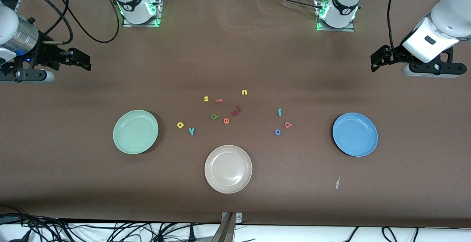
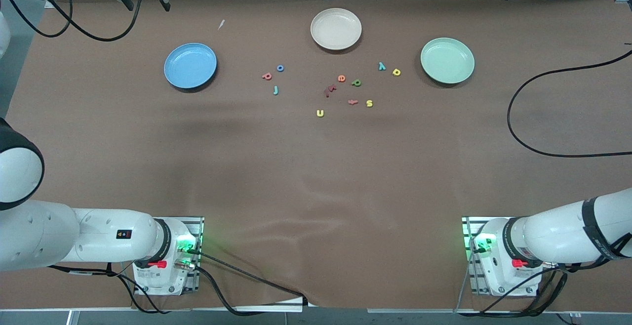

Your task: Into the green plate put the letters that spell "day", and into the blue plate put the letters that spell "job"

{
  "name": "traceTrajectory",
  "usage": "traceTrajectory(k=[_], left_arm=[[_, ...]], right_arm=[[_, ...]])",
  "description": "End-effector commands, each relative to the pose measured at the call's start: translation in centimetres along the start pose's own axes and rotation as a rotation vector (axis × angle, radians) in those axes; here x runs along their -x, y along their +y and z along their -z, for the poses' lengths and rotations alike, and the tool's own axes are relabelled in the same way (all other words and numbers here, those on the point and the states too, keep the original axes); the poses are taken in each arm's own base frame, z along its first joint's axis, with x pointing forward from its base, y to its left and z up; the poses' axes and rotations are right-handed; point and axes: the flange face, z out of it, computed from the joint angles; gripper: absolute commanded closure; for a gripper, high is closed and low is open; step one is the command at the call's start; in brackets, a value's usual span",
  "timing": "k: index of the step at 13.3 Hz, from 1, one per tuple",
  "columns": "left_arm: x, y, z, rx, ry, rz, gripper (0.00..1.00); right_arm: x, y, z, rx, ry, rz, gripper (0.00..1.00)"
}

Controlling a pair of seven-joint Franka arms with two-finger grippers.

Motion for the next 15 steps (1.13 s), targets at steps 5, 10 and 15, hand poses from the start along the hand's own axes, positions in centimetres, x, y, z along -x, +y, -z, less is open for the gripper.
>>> traceTrajectory(k=[5,10,15], left_arm=[[-0.3,0.0,0.5,-0.023,-0.007,-0.022,0.00],[-0.8,-0.5,0.3,-0.019,-0.009,-0.010,0.00],[-1.6,-0.9,1.0,-0.015,0.008,-0.006,0.00]], right_arm=[[-0.2,0.1,-0.2,0.002,-0.010,0.015,0.00],[-0.3,0.1,-0.6,0.005,-0.019,0.018,0.00],[-0.2,0.1,-0.5,0.005,-0.019,0.018,0.00]])
